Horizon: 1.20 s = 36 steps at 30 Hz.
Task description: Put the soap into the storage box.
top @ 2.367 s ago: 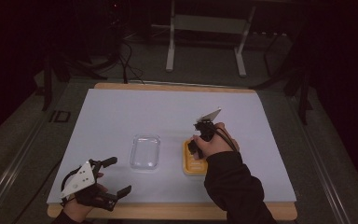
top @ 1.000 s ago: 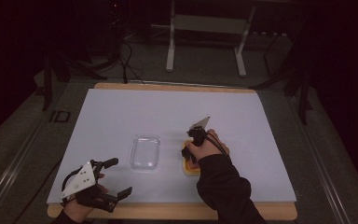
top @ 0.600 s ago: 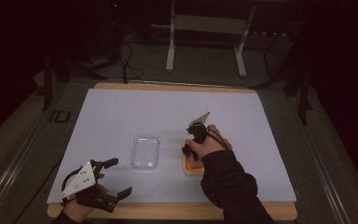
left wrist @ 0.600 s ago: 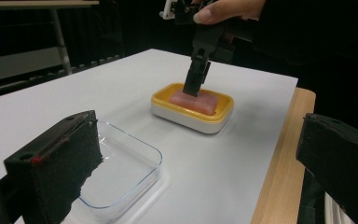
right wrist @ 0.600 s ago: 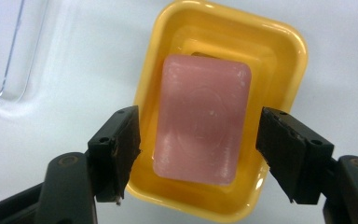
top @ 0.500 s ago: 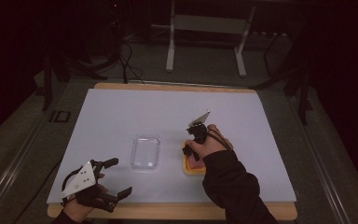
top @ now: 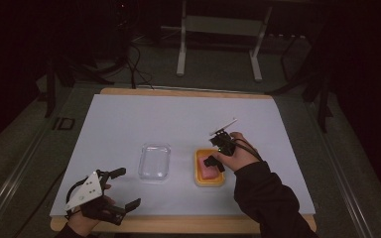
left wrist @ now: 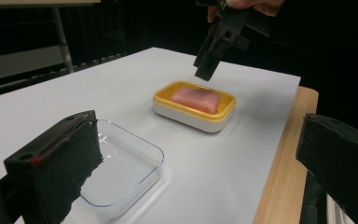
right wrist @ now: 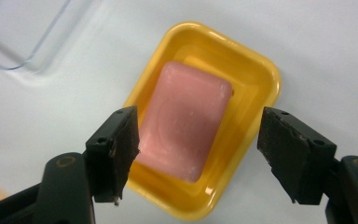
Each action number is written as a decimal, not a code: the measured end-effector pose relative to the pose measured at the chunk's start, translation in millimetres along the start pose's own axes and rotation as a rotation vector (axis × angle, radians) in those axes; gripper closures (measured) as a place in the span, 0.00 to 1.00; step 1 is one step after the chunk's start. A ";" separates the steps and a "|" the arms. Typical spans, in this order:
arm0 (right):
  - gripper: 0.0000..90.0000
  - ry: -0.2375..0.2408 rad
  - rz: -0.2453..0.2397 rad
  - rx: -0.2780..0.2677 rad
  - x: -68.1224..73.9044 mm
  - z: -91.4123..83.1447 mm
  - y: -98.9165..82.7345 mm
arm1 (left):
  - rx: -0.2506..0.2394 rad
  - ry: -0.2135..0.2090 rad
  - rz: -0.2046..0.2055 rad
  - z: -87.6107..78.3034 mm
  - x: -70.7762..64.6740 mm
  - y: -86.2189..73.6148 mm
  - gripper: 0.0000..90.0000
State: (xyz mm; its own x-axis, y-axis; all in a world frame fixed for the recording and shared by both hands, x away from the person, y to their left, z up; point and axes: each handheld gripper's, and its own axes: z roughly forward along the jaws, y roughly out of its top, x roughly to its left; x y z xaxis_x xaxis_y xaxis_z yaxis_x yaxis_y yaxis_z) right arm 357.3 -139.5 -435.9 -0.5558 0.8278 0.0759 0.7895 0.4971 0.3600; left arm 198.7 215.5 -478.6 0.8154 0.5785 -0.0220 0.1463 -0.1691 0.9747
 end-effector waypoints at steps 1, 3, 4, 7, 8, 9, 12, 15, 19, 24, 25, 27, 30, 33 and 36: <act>0.32 0.024 -0.043 -0.053 -5.8 -4.4 -4.4 | 0.002 0.000 0.000 -0.2 0.0 -0.2 0.00; 0.32 0.030 -0.049 -0.068 -8.6 -5.8 -5.8 | 0.003 0.002 0.000 -0.4 -0.1 -0.3 0.00; 0.32 0.035 -0.106 -0.129 -14.7 -9.9 -10.9 | 0.002 0.000 -0.001 -0.6 -0.2 -0.4 0.00; 0.32 0.062 -0.128 -0.185 -23.4 -14.4 -17.9 | 0.002 0.002 0.001 -1.0 -0.5 -0.7 0.00; 0.32 0.076 -0.125 -0.203 -26.8 -15.7 -20.6 | 0.002 0.004 0.003 -1.1 -0.5 -0.9 0.00; 0.32 0.076 -0.125 -0.203 -26.8 -15.7 -20.6 | 0.003 0.004 0.003 -1.1 -0.5 -1.0 0.00; 0.32 0.087 -0.118 -0.286 -40.0 -17.9 -33.4 | 0.006 0.007 0.005 -1.2 -0.6 -1.2 0.00; 0.32 0.076 -0.108 -0.344 -50.0 -18.2 -44.4 | 0.008 0.009 0.003 -1.1 -0.6 -1.5 0.00; 0.32 0.071 -0.103 -0.393 -59.7 -18.8 -55.2 | 0.014 0.012 0.002 -0.4 -0.3 -1.9 0.00; 0.32 0.064 -0.085 -0.448 -70.5 -22.2 -74.2 | 0.012 0.017 0.000 -0.4 0.0 -1.9 0.00; 0.32 0.061 -0.083 -0.459 -71.6 -22.8 -77.0 | 0.012 0.017 0.000 -0.4 0.0 -1.9 0.00; 0.32 0.054 -0.064 -0.483 -74.9 -23.2 -86.1 | 0.016 0.013 0.004 0.2 0.0 -2.2 0.00; 0.32 0.043 -0.041 -0.481 -78.4 -21.8 -96.3 | 0.018 0.012 0.006 0.7 -0.6 -2.3 0.00; 0.32 0.041 -0.019 -0.492 -82.4 -19.9 -105.1 | 0.014 0.014 0.006 0.0 -0.1 -2.2 0.00; 0.30 0.026 -0.010 -0.521 -85.6 -19.1 -112.8 | 0.015 0.014 0.006 0.1 0.0 -2.2 0.00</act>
State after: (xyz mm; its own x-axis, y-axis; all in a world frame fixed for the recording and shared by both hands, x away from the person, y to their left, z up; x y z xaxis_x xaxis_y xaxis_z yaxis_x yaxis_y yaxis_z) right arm 310.8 -271.5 -465.2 -0.5740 0.8138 0.0912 0.5536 0.3036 0.7755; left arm 198.4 215.7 -480.8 0.8084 0.5885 -0.0134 0.1502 -0.1842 0.9713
